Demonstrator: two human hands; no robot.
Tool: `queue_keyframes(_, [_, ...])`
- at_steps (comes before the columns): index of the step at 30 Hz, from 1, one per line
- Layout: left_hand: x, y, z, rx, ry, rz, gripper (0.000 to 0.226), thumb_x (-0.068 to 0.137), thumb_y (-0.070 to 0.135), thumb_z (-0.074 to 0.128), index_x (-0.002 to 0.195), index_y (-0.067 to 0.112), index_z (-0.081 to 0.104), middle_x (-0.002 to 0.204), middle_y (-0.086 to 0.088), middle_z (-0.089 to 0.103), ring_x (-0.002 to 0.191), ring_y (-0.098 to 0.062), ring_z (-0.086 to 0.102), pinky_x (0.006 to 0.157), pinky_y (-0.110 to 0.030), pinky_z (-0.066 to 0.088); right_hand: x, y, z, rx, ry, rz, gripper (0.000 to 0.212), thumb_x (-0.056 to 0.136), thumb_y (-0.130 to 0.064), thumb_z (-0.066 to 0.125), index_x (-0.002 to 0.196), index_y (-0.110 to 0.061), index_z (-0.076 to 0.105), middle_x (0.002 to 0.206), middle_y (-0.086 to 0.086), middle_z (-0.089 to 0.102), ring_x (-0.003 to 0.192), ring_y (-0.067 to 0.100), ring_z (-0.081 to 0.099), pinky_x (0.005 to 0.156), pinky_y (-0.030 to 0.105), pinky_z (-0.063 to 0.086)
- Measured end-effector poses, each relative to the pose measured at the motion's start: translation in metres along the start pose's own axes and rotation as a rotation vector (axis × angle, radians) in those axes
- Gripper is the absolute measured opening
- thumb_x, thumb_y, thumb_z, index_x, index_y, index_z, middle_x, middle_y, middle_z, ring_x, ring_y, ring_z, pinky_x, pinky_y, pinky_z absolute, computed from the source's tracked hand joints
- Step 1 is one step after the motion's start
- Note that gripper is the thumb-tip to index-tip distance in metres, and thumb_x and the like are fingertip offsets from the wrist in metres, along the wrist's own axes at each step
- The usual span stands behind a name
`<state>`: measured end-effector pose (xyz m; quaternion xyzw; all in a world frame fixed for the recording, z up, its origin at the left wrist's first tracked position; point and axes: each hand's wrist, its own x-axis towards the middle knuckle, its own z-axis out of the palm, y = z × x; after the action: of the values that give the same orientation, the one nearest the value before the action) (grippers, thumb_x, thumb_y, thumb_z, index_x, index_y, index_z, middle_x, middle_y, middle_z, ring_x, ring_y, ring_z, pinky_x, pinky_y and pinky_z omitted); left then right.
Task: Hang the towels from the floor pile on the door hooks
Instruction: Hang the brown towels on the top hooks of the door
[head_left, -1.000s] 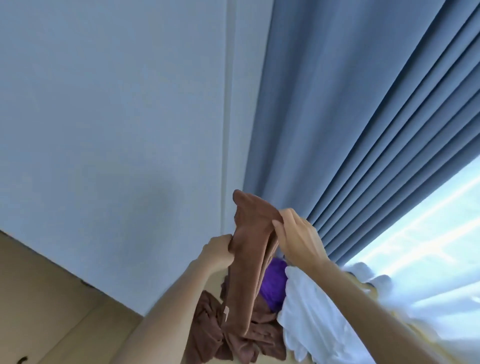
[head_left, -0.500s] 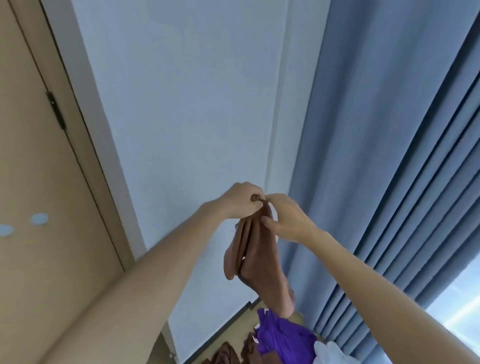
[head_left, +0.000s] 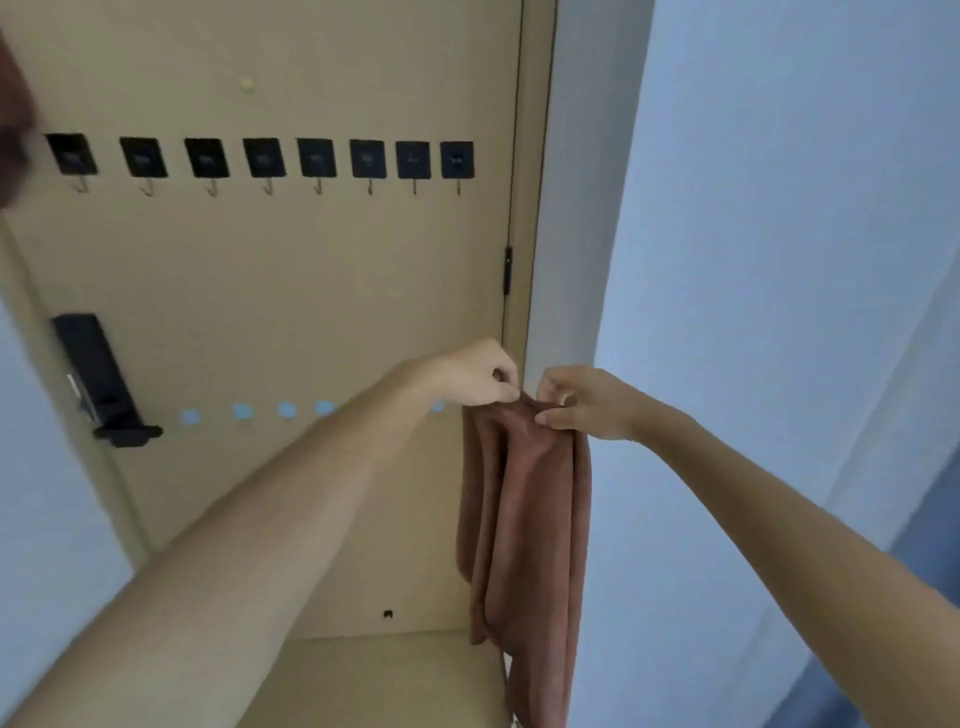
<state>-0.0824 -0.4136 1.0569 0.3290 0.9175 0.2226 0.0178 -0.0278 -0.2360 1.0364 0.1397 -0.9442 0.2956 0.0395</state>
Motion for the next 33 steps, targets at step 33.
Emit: queue_keyframes(33, [-0.189,-0.319,-0.275,-0.085,0.303,-0.33,0.019,0.095,0.035,0.056,0.092,0.019,0.066,0.083,0.009,0.059,0.067,-0.011,0.05,0.071,-0.021,0.045,0.303,-0.328,0.169,0.284,-0.055,-0.51,0.014,0.094,-0.009,0.055,0.091,-0.007,0.068,0.085,0.008,0.067,0.075,0.008,0.058,0.073,0.023,0.047])
